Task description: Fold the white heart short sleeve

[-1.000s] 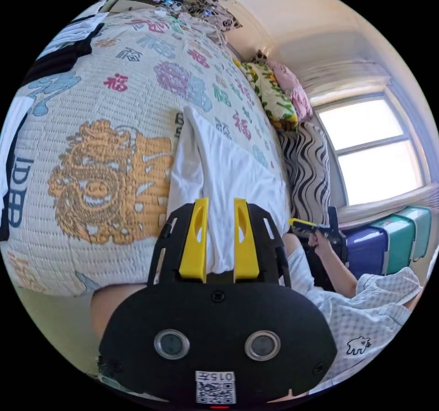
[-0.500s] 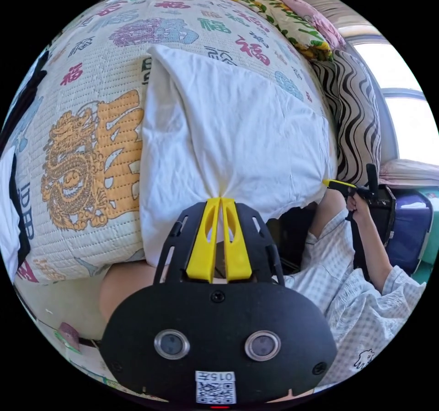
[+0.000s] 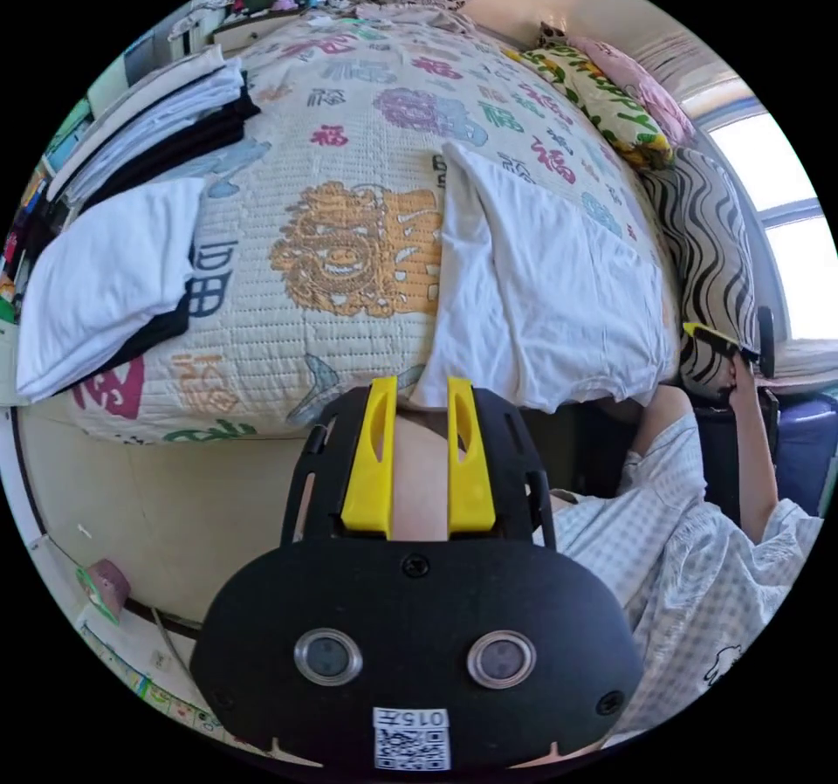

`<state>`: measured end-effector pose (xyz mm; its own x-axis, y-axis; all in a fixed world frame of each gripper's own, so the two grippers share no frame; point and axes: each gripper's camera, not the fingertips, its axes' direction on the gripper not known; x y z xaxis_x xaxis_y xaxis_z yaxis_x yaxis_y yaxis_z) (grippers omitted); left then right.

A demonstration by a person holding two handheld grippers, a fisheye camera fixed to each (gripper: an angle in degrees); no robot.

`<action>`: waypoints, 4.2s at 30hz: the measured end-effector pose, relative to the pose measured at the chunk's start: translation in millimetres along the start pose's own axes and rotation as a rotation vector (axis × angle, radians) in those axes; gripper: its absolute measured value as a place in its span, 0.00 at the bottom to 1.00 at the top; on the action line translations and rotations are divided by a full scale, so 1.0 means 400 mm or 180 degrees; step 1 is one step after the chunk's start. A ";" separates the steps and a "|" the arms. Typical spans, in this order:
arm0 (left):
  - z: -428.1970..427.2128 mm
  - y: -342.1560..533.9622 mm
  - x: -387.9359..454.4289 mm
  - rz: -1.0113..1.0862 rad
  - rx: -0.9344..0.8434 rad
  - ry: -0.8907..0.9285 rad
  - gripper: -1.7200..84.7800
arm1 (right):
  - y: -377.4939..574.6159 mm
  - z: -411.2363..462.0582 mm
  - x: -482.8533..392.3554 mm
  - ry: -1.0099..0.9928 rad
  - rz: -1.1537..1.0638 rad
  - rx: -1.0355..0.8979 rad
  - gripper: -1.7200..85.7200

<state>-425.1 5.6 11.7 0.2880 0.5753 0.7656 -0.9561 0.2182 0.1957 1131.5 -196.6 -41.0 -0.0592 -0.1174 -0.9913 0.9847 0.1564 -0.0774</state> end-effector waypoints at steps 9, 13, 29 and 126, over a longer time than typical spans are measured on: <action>0.121 -0.087 0.068 0.0387 -0.0701 -0.0250 0.12 | -0.383 0.124 -0.470 -0.0144 -0.1200 -0.0028 0.09; 0.110 -0.064 0.032 0.0316 -0.0604 -0.0042 0.04 | -0.547 0.249 -0.681 -0.0144 -0.1470 -0.0295 0.11; 0.026 0.043 -0.090 0.0270 -0.0070 0.0802 0.01 | -0.860 0.629 -0.973 0.0566 -0.1680 -0.1380 0.11; 1.634 -0.480 1.134 0.2875 0.0080 -0.0760 0.08 | 0.323 -0.612 0.423 -0.1317 0.0178 0.0260 0.12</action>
<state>-146.5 -290.7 721.7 -0.5811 0.3406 0.7391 -0.8138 -0.2513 -0.5240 1208.5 44.1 -244.6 0.0492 -0.4974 -0.8661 0.9952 0.0976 0.0005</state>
